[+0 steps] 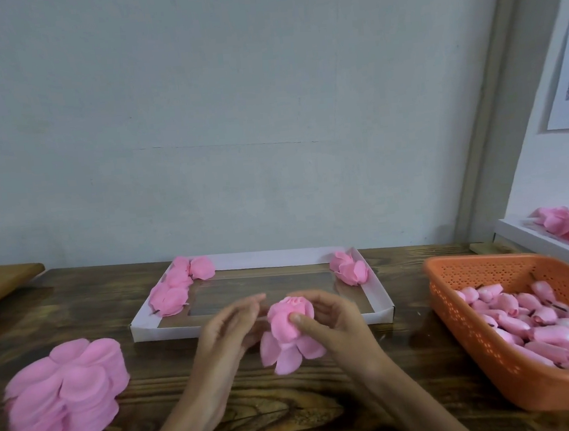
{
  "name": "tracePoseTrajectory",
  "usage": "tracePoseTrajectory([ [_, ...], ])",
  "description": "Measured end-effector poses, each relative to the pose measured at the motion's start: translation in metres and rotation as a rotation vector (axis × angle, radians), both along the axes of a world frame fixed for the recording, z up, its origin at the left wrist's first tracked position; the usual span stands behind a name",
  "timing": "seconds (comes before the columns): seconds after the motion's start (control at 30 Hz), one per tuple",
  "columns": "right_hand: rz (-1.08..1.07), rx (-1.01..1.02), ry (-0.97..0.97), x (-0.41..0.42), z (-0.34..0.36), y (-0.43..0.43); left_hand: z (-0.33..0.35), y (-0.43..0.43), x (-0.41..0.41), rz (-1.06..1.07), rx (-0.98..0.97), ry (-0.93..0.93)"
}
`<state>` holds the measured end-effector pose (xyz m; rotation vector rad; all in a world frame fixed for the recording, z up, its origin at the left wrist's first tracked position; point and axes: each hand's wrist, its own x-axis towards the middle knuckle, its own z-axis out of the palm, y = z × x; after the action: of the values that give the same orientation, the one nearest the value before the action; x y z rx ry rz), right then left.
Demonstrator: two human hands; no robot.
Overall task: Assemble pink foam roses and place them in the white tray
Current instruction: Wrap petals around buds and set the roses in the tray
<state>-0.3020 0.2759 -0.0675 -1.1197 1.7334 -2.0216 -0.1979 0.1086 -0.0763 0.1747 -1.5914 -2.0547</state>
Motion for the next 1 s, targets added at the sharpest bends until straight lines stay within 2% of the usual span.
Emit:
tracePoseTrajectory([
  [0.2,-0.013,-0.110,-0.116,-0.006,0.002,0.002,-0.009,-0.006,-0.003,-0.104,-0.021,-0.135],
  [0.33,0.053,-0.058,-0.093,-0.008,0.002,0.004,-0.012,-0.011,-0.007,-0.023,0.125,-0.107],
  [0.5,0.152,0.069,0.034,-0.001,0.002,0.002,-0.011,-0.006,-0.007,0.028,0.129,-0.071],
  [0.83,0.057,0.128,0.050,0.006,0.003,-0.002,-0.008,-0.003,-0.006,0.023,0.158,0.019],
  [1.0,0.022,0.093,0.031,0.006,0.002,-0.003,-0.003,-0.001,-0.004,0.006,0.166,0.034],
])
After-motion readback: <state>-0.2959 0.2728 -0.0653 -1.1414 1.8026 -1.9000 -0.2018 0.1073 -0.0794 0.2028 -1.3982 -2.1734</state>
